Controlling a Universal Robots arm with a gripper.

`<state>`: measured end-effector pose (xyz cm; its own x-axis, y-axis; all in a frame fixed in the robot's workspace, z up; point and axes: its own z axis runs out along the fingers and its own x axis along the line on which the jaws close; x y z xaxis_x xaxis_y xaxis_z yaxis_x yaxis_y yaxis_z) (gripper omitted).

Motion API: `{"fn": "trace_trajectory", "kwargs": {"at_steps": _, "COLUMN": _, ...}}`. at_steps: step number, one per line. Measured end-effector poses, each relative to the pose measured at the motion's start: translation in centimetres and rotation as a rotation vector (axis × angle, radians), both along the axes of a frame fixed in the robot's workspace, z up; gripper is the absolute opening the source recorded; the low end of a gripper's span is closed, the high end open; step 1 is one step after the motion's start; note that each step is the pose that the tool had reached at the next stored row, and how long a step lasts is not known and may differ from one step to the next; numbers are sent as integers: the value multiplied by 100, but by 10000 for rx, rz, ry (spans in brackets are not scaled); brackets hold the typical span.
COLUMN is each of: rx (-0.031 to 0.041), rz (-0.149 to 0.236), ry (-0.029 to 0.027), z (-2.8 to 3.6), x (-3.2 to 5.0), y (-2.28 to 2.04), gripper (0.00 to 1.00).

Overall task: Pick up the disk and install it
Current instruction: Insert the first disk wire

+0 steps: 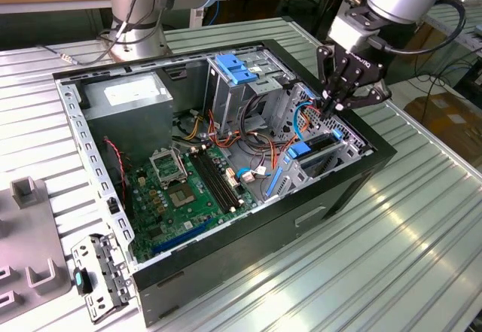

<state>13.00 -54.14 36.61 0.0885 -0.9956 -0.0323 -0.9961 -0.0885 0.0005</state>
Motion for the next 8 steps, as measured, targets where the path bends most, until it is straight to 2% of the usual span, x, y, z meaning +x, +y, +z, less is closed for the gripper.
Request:
{"fn": "trace_trajectory", "kwargs": {"at_steps": 1, "rx": 0, "rz": -1, "ry": 0, "z": -5, "x": -17, "y": -32, "gripper": 16}}
{"fn": "trace_trajectory", "kwargs": {"at_steps": 3, "rx": 1, "rz": -62, "ry": 0, "z": -30, "x": -69, "y": -36, "gripper": 16}}
{"fn": "trace_trajectory", "kwargs": {"at_steps": 6, "rx": 0, "rz": -419, "ry": 0, "z": -91, "x": -70, "y": -41, "gripper": 16}}
{"fn": "trace_trajectory", "kwargs": {"at_steps": 7, "rx": -3, "rz": -506, "ry": 1, "z": -104, "x": -70, "y": -55, "gripper": 16}}
{"fn": "trace_trajectory", "kwargs": {"at_steps": 8, "rx": 0, "rz": -564, "ry": 0, "z": -117, "x": -70, "y": -87, "gripper": 16}}
